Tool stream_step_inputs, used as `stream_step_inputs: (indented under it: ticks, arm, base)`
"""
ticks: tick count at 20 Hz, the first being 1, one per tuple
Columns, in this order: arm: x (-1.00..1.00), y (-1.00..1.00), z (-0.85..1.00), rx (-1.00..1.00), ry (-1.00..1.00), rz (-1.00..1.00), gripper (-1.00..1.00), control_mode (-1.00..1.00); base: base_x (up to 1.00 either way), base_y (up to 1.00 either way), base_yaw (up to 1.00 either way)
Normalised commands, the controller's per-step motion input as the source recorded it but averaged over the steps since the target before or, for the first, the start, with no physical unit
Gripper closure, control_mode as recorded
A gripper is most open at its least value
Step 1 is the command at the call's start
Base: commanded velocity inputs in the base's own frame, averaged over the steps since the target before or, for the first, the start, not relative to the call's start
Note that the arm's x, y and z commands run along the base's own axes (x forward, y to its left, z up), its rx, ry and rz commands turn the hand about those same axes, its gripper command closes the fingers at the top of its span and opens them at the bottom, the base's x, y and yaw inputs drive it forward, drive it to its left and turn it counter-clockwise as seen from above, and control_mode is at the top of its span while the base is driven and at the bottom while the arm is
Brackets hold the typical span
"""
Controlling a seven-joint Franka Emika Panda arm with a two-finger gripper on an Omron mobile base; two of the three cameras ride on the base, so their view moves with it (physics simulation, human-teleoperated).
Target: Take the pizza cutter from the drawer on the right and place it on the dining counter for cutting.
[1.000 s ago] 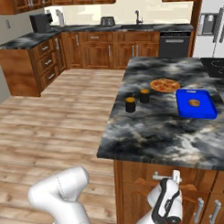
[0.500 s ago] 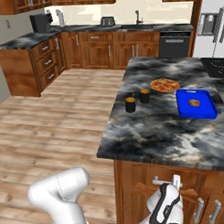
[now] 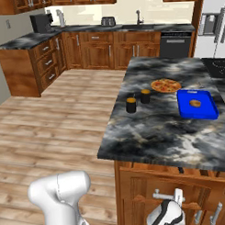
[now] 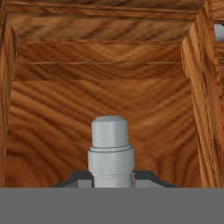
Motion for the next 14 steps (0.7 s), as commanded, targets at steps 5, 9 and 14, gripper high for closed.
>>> stream_step_inputs:
  ticks: [5,9,14]
  arm:
    - [-0.73,-0.16,0.0,0.0,0.01,0.0,1.0,-1.0]
    - [-0.74,-0.13,0.0,0.0,0.01,0.0,1.0,-1.0]
    - [-0.79,-0.1,-0.02,0.0,0.0,0.0,1.0,-1.0]
  base:
    - [0.0,0.0,0.0]
    - [0.0,0.0,0.0]
    - [0.0,0.0,0.0]
